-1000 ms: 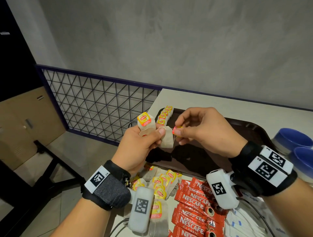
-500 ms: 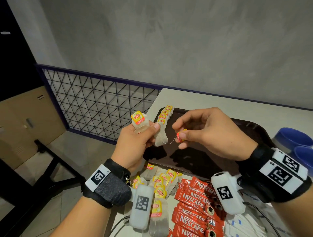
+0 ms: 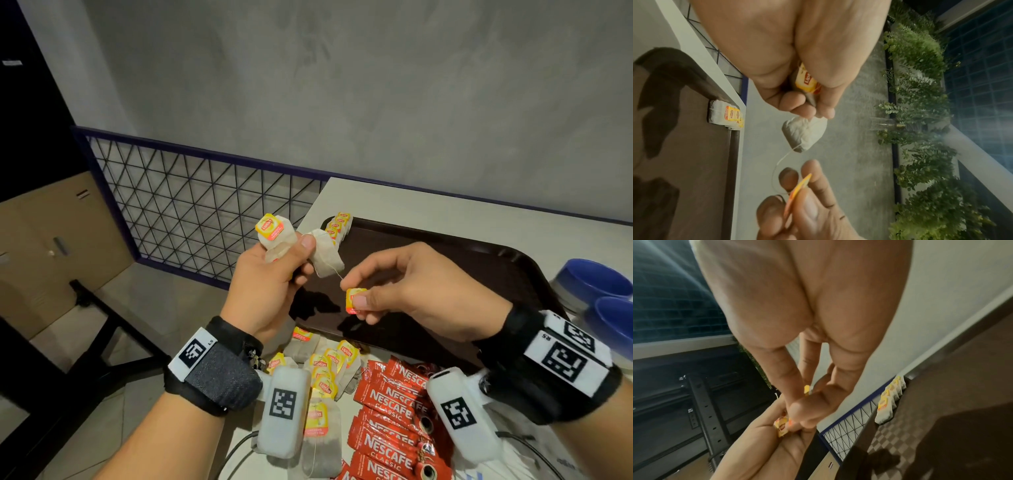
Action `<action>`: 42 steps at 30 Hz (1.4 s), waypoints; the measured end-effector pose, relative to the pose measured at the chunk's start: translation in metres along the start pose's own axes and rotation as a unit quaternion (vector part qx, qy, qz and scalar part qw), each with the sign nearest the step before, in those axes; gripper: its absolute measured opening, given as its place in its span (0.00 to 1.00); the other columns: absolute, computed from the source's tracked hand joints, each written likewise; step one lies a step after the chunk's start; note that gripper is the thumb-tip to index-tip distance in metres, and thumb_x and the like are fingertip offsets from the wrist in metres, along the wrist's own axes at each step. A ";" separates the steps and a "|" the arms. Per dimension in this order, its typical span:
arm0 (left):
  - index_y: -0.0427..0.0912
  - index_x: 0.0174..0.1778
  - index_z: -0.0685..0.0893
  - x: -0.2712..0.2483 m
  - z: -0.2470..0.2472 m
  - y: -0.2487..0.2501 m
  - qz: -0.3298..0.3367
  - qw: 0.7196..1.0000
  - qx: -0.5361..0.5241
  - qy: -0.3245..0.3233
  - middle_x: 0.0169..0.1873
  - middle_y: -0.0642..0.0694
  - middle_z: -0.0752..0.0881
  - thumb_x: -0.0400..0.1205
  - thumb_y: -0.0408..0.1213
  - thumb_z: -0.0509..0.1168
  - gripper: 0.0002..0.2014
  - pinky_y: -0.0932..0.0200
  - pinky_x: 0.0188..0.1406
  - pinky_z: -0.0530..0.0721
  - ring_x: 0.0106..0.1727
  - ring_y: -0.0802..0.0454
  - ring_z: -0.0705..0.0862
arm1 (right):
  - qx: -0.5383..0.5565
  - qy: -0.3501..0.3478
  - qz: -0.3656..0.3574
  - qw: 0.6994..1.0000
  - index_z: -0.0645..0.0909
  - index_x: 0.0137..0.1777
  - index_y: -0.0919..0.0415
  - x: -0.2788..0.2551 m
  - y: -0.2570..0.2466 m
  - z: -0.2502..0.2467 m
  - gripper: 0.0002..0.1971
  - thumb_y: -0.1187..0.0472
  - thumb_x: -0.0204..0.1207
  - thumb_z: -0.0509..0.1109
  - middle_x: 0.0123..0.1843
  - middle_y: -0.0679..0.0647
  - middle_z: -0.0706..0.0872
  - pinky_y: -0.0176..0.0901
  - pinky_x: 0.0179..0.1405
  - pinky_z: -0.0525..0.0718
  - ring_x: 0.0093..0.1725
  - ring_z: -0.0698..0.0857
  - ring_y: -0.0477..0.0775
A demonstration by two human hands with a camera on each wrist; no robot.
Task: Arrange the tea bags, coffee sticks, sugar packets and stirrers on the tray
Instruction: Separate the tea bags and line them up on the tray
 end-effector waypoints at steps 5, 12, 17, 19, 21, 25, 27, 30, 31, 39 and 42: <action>0.36 0.48 0.86 -0.003 0.006 0.002 -0.012 0.999 -0.035 -0.022 0.33 0.47 0.84 0.83 0.33 0.70 0.04 0.68 0.30 0.78 0.32 0.56 0.79 | -0.030 -0.068 0.020 0.997 0.93 0.53 0.62 0.001 0.006 0.006 0.10 0.73 0.75 0.80 0.46 0.70 0.92 0.41 0.43 0.88 0.40 0.90 0.55; 0.34 0.49 0.84 -0.010 0.016 0.004 -0.016 0.993 -0.034 -0.108 0.33 0.43 0.80 0.83 0.35 0.72 0.07 0.67 0.28 0.76 0.32 0.55 0.78 | -0.093 -0.064 0.048 0.992 0.84 0.57 0.64 0.012 0.016 0.008 0.15 0.74 0.74 0.81 0.46 0.64 0.94 0.48 0.44 0.91 0.44 0.92 0.59; 0.34 0.50 0.85 -0.010 0.016 0.001 -0.005 0.995 0.007 -0.103 0.35 0.40 0.83 0.79 0.37 0.72 0.09 0.65 0.30 0.77 0.32 0.54 0.79 | -0.134 0.026 0.062 0.989 0.90 0.51 0.62 0.018 0.020 -0.013 0.07 0.73 0.79 0.76 0.44 0.67 0.91 0.54 0.47 0.95 0.43 0.94 0.62; 0.35 0.49 0.85 -0.009 0.014 0.002 0.001 0.995 0.014 -0.100 0.37 0.38 0.84 0.79 0.37 0.73 0.09 0.65 0.30 0.78 0.32 0.54 0.79 | -0.117 0.031 0.074 0.990 0.90 0.51 0.66 0.017 0.022 -0.015 0.06 0.74 0.80 0.74 0.43 0.69 0.89 0.53 0.45 0.95 0.41 0.94 0.63; 0.36 0.47 0.85 -0.009 0.015 0.005 0.011 0.995 0.018 -0.100 0.37 0.39 0.84 0.80 0.36 0.74 0.07 0.65 0.30 0.78 0.33 0.54 0.79 | -0.130 0.029 0.082 0.988 0.90 0.51 0.66 0.016 0.023 -0.016 0.05 0.74 0.81 0.74 0.43 0.70 0.89 0.49 0.41 0.95 0.40 0.94 0.60; 0.36 0.45 0.85 -0.010 0.015 0.009 0.034 0.996 0.018 -0.081 0.33 0.43 0.83 0.78 0.36 0.72 0.06 0.65 0.30 0.77 0.32 0.54 0.79 | -0.199 0.044 0.085 0.975 0.91 0.49 0.58 0.019 0.023 -0.020 0.06 0.69 0.81 0.75 0.44 0.62 0.93 0.46 0.42 0.95 0.40 0.95 0.55; 0.38 0.45 0.86 -0.009 0.013 0.010 0.040 0.997 0.018 -0.068 0.33 0.45 0.84 0.78 0.36 0.72 0.05 0.65 0.32 0.78 0.33 0.54 0.80 | -0.218 0.048 0.083 0.971 0.91 0.48 0.56 0.019 0.021 -0.021 0.07 0.68 0.81 0.75 0.42 0.58 0.93 0.46 0.43 0.95 0.39 0.95 0.53; 0.43 0.41 0.90 -0.006 0.009 0.010 0.046 0.997 0.025 -0.056 0.33 0.45 0.84 0.79 0.37 0.72 0.03 0.63 0.34 0.79 0.34 0.54 0.81 | -0.226 -0.001 0.078 0.971 0.91 0.47 0.55 0.013 0.018 -0.013 0.07 0.68 0.80 0.75 0.39 0.56 0.93 0.47 0.45 0.94 0.38 0.94 0.53; 0.42 0.41 0.90 -0.006 0.009 0.010 0.047 0.997 0.028 -0.055 0.32 0.44 0.84 0.80 0.37 0.72 0.04 0.62 0.35 0.79 0.34 0.54 0.81 | -0.225 -0.033 0.074 0.971 0.92 0.48 0.55 0.010 0.016 -0.006 0.06 0.67 0.80 0.76 0.39 0.56 0.93 0.48 0.45 0.94 0.39 0.94 0.54; 0.40 0.41 0.85 -0.006 0.011 0.009 0.056 0.996 0.047 -0.057 0.30 0.45 0.83 0.84 0.32 0.70 0.06 0.63 0.33 0.78 0.32 0.54 0.80 | -0.172 -0.123 0.004 0.977 0.92 0.51 0.56 -0.007 -0.009 0.025 0.04 0.65 0.81 0.78 0.41 0.61 0.93 0.52 0.43 0.92 0.36 0.92 0.57; 0.41 0.40 0.86 -0.007 0.011 0.009 0.054 0.996 0.046 -0.061 0.30 0.46 0.83 0.82 0.35 0.74 0.06 0.62 0.34 0.77 0.32 0.53 0.79 | -0.133 -0.069 -0.006 0.989 0.92 0.52 0.58 -0.002 -0.011 0.015 0.04 0.66 0.81 0.77 0.41 0.63 0.93 0.46 0.41 0.91 0.36 0.92 0.55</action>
Point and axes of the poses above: each hand's wrist, its own x-axis towards the middle knuckle, its own z-axis out of the palm, y = z × x, the point moved 6 cm from there along x, towards the middle knuckle
